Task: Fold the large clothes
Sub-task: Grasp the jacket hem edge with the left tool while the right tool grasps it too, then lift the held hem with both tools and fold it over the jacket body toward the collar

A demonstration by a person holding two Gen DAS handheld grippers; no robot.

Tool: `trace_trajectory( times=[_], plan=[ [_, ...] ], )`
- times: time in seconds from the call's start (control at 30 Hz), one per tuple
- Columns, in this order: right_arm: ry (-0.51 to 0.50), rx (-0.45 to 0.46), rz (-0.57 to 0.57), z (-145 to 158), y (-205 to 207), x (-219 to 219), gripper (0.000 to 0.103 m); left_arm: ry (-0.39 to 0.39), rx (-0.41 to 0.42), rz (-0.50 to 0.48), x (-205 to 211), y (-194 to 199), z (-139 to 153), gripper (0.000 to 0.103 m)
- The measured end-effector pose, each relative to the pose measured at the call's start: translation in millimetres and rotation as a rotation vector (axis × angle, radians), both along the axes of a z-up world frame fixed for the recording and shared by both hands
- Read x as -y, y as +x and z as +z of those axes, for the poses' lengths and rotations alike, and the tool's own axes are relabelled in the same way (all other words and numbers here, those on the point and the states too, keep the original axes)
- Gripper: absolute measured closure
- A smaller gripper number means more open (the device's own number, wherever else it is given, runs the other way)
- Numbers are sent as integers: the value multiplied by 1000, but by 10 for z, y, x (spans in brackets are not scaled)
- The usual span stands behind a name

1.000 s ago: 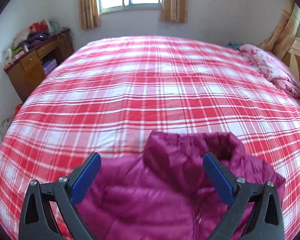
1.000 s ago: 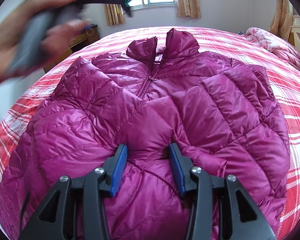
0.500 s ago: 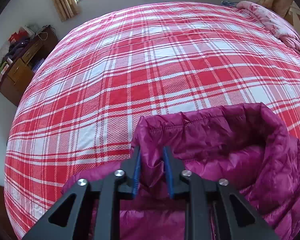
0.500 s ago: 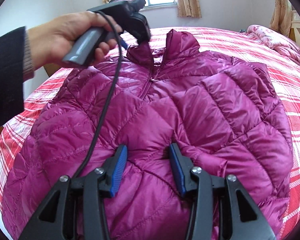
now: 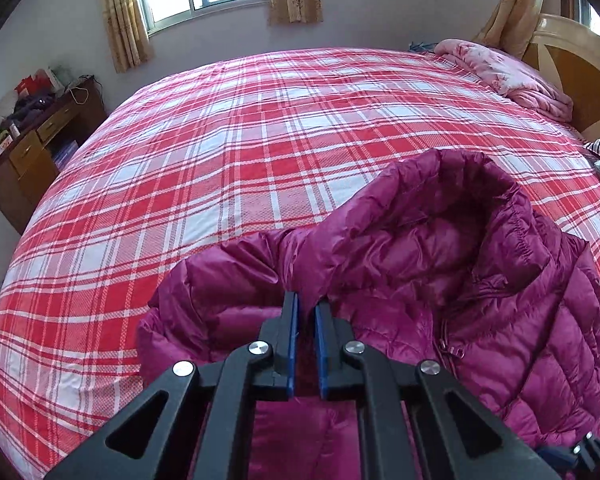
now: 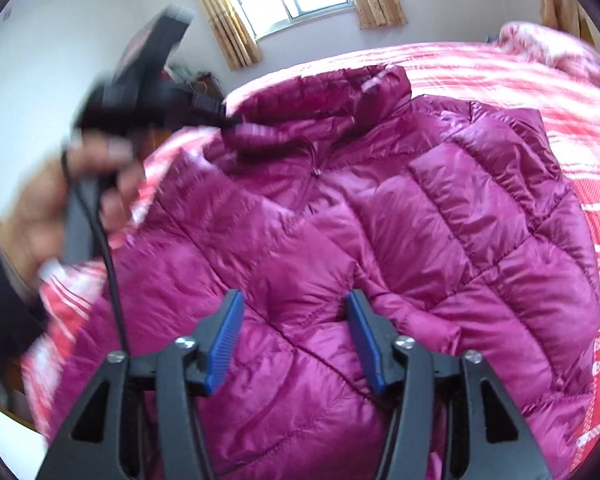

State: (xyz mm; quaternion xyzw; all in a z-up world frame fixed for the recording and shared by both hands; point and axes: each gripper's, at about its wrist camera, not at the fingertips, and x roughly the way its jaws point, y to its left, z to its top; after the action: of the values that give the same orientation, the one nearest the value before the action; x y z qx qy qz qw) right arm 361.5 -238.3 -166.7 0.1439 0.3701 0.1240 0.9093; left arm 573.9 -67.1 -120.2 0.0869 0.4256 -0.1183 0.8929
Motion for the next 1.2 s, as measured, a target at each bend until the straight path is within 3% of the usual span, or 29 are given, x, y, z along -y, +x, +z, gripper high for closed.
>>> trace_trajectory(
  times=[0.13, 0.27, 0.47, 0.53, 0.6, 0.63, 0.67, 0.8, 1.03, 1.1, 1.2],
  plan=[
    [-1, 3, -75, 327, 235, 212, 38, -24, 9, -8, -68, 2, -85, 96],
    [-95, -7, -146, 570, 723, 371, 33, -79, 18, 14, -209, 54, -122, 96],
    [-142, -82, -179, 482, 1604, 450, 34, -109, -10, 25, -266, 90, -325, 96],
    [-159, -103, -171, 414, 1720, 472, 44, -124, -14, 28, -292, 89, -360, 96],
    [-177, -131, -155, 344, 1772, 500, 61, -137, -11, 25, -325, 76, -372, 96],
    [-185, -143, -151, 307, 1744, 520, 80, -141, -9, 23, -338, 67, -380, 96],
    [-186, -149, -148, 287, 1713, 539, 85, -144, -6, 22, -347, 64, -382, 96],
    [-182, -163, -156, 184, 1565, 650, 88, -167, 14, 44, -402, 27, -316, 96],
    [-167, -160, -163, -12, 1562, 722, 90, -295, 168, 60, -480, -243, 342, 95],
    [-182, -145, -160, -24, 1533, 699, 90, -301, 187, 73, -426, -140, 481, 95],
    [-198, -127, -149, -28, 1498, 673, 90, -256, 152, 74, -233, 209, 467, 95]
  ],
)
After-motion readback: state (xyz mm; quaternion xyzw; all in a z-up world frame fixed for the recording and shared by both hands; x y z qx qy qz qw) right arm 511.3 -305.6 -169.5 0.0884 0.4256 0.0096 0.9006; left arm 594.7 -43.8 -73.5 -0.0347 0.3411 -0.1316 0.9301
